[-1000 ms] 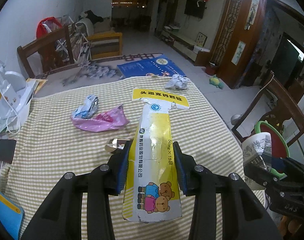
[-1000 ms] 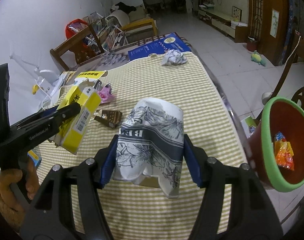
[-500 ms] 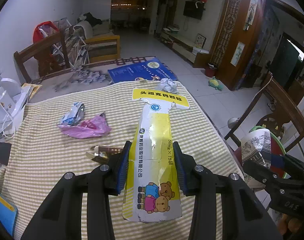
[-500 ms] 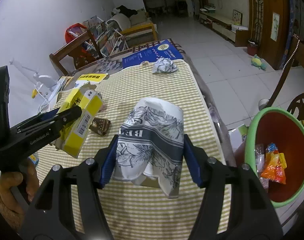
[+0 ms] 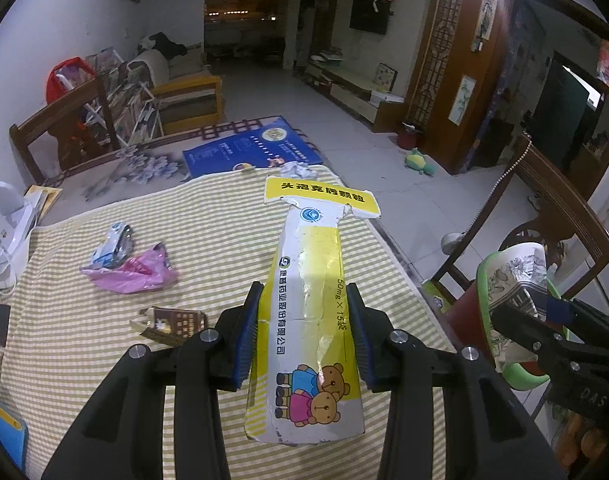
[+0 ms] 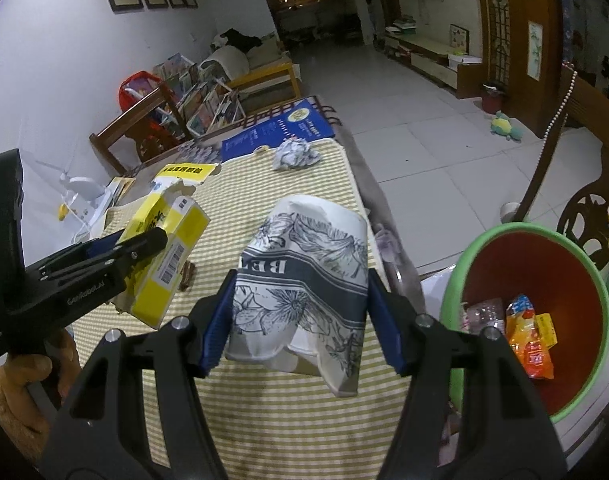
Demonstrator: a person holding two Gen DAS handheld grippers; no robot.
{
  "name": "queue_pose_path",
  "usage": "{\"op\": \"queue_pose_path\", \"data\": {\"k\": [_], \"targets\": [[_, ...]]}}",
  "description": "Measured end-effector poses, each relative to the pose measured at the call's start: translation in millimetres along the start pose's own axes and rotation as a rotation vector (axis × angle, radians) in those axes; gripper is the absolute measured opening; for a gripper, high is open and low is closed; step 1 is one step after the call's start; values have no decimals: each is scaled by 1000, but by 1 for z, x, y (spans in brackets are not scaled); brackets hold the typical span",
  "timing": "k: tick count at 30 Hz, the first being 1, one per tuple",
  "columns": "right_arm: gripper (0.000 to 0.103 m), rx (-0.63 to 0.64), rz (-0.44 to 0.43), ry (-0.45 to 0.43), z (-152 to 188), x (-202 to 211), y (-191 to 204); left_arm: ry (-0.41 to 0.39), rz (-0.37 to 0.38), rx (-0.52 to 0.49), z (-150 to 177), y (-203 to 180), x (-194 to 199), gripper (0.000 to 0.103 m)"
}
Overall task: Collect trash
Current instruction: 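Carry the paper cup and yellow box over the red bucket with both grippers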
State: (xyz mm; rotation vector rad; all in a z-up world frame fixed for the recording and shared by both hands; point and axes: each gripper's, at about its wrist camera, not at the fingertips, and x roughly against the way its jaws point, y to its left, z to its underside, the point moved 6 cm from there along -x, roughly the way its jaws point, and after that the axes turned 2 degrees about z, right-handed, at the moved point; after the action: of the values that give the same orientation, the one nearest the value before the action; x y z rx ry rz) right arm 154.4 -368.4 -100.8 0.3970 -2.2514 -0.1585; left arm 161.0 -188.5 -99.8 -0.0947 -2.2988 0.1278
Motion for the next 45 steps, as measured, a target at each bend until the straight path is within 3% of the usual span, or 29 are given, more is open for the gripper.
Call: {"op": "queue_pose_path", "data": {"k": [11,27,39,45], "targets": [[60,-52,32,-23,-6,12,-51,7,43,-50,-8,-54,-9,38],[60,-232,181,-52,9,48,-184,45,196,-198,-7,-184,-28,38],[60,-308,225,-32,29,60,-233,121,343,-272,6,-261,-49,39],[61,-337,238,-28,36,64,-246,163,368,-309,15,-283,-63,39]]}}
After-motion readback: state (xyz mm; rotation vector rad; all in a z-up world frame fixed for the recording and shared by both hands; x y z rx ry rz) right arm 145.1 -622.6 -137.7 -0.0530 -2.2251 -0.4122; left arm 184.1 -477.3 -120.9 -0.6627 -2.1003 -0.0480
